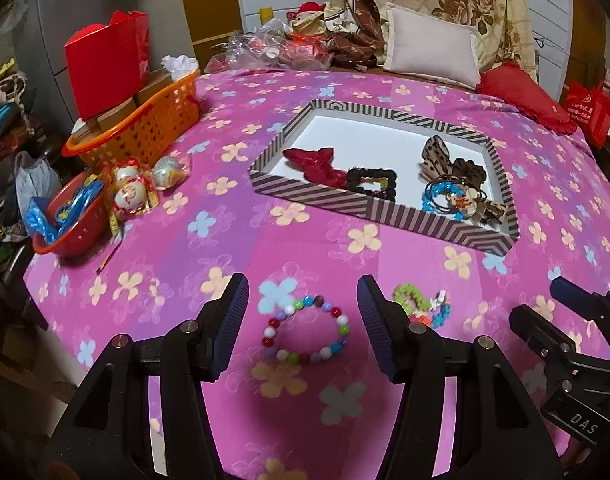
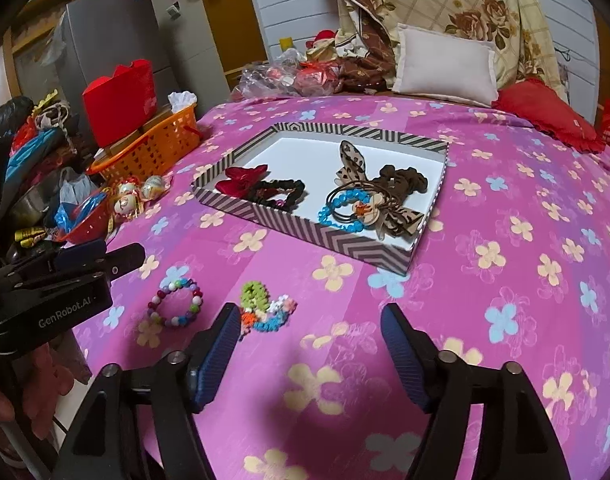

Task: Organize jewelry
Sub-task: 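Withdraw both tools and move toward the bead bracelet and flower-bead bracelet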

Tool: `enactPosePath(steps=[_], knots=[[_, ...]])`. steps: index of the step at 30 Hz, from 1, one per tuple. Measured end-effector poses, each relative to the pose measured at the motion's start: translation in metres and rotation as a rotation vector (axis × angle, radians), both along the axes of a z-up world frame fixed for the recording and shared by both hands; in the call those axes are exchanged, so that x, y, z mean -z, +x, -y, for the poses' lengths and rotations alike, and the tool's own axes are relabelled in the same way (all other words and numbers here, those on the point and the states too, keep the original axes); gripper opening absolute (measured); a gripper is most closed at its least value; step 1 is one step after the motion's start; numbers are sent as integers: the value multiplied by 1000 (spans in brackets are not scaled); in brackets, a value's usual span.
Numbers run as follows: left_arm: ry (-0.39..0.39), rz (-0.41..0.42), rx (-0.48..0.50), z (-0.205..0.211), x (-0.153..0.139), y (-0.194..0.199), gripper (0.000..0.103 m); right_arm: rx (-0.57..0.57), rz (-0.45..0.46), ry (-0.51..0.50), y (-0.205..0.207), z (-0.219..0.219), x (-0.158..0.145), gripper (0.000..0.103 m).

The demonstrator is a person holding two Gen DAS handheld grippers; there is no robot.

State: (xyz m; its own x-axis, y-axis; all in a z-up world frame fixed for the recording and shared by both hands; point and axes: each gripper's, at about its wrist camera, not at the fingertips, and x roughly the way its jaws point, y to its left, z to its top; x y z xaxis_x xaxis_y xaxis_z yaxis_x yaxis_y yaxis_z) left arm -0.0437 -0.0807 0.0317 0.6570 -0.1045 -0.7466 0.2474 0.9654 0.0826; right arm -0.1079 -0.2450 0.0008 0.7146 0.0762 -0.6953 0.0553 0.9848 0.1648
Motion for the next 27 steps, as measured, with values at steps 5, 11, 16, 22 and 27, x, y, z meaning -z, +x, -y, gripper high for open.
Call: enactPosePath(steps=[5, 11, 16, 22, 27], knots=[[2, -11, -19, -13, 5, -5, 56, -16, -9, -13, -5, -8, 2, 71], [5, -21, -36, -24, 9, -10, 56, -27, -13, -20, -10, -15, 2, 71], [-3, -24, -42, -29, 10, -14, 56, -31, -11, -25, -12, -19, 1, 71], [-4, -21, -39, -31, 9, -17, 56, -31, -12, -25, -14, -21, 0, 71], [-3, -20, -37, -30, 9, -20, 56, -32, -9, -24, -17, -22, -1, 71]])
